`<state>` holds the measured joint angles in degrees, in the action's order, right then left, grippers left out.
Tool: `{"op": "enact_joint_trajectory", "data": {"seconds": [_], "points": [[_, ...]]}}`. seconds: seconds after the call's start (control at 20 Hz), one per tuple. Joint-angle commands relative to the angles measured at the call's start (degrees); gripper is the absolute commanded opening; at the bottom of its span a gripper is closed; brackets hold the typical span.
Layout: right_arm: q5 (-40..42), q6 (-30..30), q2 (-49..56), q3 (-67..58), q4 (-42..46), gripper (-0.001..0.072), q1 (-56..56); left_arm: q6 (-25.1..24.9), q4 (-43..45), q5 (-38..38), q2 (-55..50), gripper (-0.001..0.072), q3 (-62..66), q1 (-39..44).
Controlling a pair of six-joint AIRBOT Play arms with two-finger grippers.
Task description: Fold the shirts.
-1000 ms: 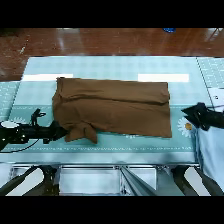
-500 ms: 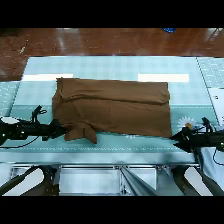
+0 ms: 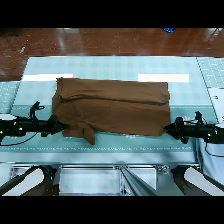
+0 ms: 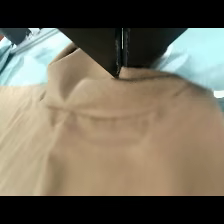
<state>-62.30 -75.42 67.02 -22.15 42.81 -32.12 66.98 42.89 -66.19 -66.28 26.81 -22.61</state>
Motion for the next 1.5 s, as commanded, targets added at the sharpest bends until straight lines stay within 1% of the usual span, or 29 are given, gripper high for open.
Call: {"op": "enact_joint_trajectory", "data": {"seconds": [0.0, 0.15, 0.25, 0.35, 0.45, 0.55, 0.7, 0.85, 1.0, 1.05, 1.1, 1.15, 1.2, 1.25, 1.35, 1.45], "points": [[-0.7, 4.3, 3.6, -5.6, -3.7, 0.0022, 5.5, -0.3, 0.0, -1.1, -0.1, 0.002, 5.6, 0.0], [-8.4, 4.2, 2.7, -15.5, -0.5, 0.0022, 5.6, 1.2, 0.1, -4.8, -0.1, 0.002, 13.9, -0.5], [-8.6, 2.1, 3.0, -21.3, 0.3, 0.0022, 5.6, 1.5, 0.1, -3.5, -0.7, 0.002, 19.0, 0.2], [-7.8, 0.9, 4.9, -26.5, 0.1, 0.0022, 5.6, 3.8, 0.1, -1.2, -4.2, 0.0019, 24.3, 2.3], [-7.6, 0.9, 8.5, -30.9, -0.8, 0.0022, 5.6, 4.5, 0.1, -0.7, -10.4, 0.002, 31.1, 5.4], [-5.1, 2.4, 13.0, -34.7, -0.8, 0.0022, 7.1, 5.0, 0.0, -0.7, -17.8, 0.002, 39.4, 8.1], [-2.7, 1.7, 21.2, -41.8, -1.0, 0.0022, 11.0, 10.3, 0.0, -1.6, -28.9, 0.002, 52.8, 10.2], [-1.1, -1.2, 28.2, -49.5, -1.4, 0.0022, 12.1, 14.9, 0.2, -7.3, -39.5, 0.0019, 65.4, 11.0], [-1.2, -1.8, 33.6, -54.8, -4.0, 0.0022, 12.2, 16.7, 0.2, -11.8, -46.4, 0.002, 72.0, 11.0], [-1.0, -1.8, 34.8, -55.7, -4.3, 0.0022, 12.4, 16.7, 0.1, -12.3, -47.9, 0.0019, 72.3, 11.0], [-0.4, -1.7, 35.8, -56.2, -4.7, 0.0038, 12.7, 16.7, 0.2, -12.5, -48.9, 0.0019, 72.3, 11.1], [0.7, -1.8, 36.4, -56.3, -5.0, 0.0191, 13.1, 16.7, 0.2, -12.5, -49.9, 0.0052, 72.3, 11.2], [1.7, -1.5, 36.6, -56.3, -4.9, 0.0426, 13.4, 16.7, 0.1, -12.6, -50.5, 0.0304, 72.3, 11.1], [1.9, -0.5, 36.3, -56.3, -4.8, 0.0412, 13.3, 16.6, 0.2, -13.5, -50.5, 0.0501, 72.4, 10.9], [1.1, 0.7, 34.5, -56.3, -4.3, 0.0412, 11.5, 16.0, 0.9, -17.6, -50.4, 0.0508, 75.1, 8.7], [-0.8, 0.2, 31.2, -56.3, -4.0, 0.0411, 7.5, 16.1, 2.9, -21.7, -49.0, 0.0507, 79.3, 5.0]]}}
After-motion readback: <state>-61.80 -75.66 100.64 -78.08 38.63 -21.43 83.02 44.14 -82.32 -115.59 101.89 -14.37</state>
